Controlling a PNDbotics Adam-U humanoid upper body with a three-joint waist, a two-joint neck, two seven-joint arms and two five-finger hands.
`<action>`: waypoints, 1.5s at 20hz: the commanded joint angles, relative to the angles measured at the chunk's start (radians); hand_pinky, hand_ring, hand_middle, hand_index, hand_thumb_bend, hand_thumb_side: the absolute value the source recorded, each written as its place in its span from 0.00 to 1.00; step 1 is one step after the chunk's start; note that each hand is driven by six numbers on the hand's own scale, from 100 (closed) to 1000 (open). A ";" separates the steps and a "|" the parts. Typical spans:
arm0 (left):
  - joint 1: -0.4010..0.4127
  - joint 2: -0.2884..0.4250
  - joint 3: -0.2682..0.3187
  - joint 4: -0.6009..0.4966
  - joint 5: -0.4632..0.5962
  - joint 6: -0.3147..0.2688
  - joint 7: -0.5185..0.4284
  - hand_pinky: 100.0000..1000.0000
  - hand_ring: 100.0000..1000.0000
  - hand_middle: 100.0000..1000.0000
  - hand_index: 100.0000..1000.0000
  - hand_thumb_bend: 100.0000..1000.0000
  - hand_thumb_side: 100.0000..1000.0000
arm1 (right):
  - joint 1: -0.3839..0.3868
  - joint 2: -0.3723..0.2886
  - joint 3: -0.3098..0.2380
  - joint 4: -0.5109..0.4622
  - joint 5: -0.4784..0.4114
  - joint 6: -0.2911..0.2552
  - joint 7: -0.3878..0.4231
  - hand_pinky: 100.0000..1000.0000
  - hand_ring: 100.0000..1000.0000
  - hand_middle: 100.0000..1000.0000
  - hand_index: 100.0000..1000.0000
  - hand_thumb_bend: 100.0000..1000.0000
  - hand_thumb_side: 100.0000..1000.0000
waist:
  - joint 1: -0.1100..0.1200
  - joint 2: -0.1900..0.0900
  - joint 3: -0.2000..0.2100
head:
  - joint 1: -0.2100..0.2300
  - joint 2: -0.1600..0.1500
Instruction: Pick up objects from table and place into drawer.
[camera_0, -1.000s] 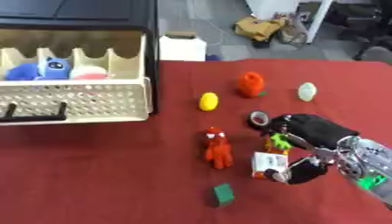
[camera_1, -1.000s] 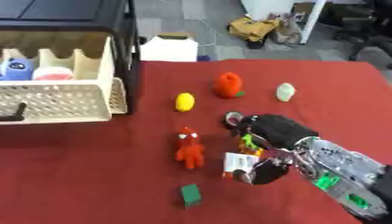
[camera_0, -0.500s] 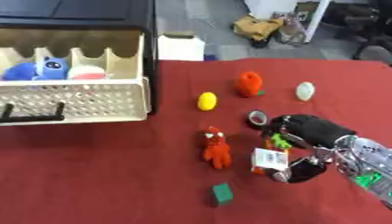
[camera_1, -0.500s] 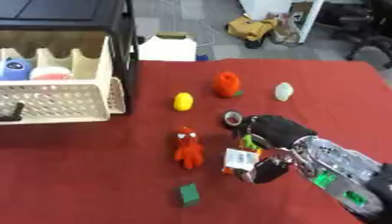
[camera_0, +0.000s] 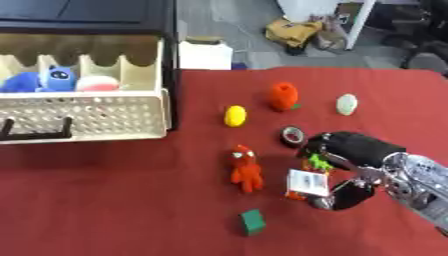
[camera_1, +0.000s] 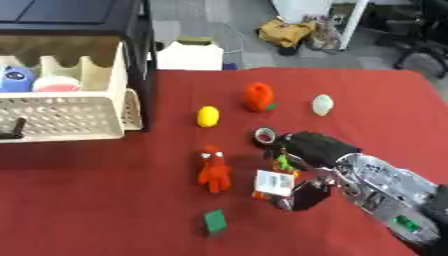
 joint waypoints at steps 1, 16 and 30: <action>-0.010 0.014 0.006 -0.012 0.001 -0.001 -0.003 0.38 0.25 0.31 0.75 0.00 1.00 | 0.002 -0.030 0.003 -0.016 0.007 -0.007 0.031 0.66 0.77 0.68 0.80 0.36 0.25 | 0.001 -0.018 0.001 | -0.003 0.004; -0.014 0.011 0.005 -0.012 0.004 -0.002 -0.010 0.38 0.25 0.31 0.75 0.00 1.00 | -0.006 0.014 0.046 0.038 0.071 -0.039 0.051 0.67 0.77 0.68 0.79 0.34 0.26 | -0.002 -0.016 0.003 | -0.008 0.005; -0.010 0.014 0.005 -0.012 0.004 -0.002 -0.012 0.38 0.25 0.31 0.75 0.00 1.00 | 0.006 -0.063 -0.057 -0.075 0.011 0.025 -0.047 0.67 0.76 0.66 0.79 0.38 0.33 | -0.004 -0.025 0.001 | 0.003 0.015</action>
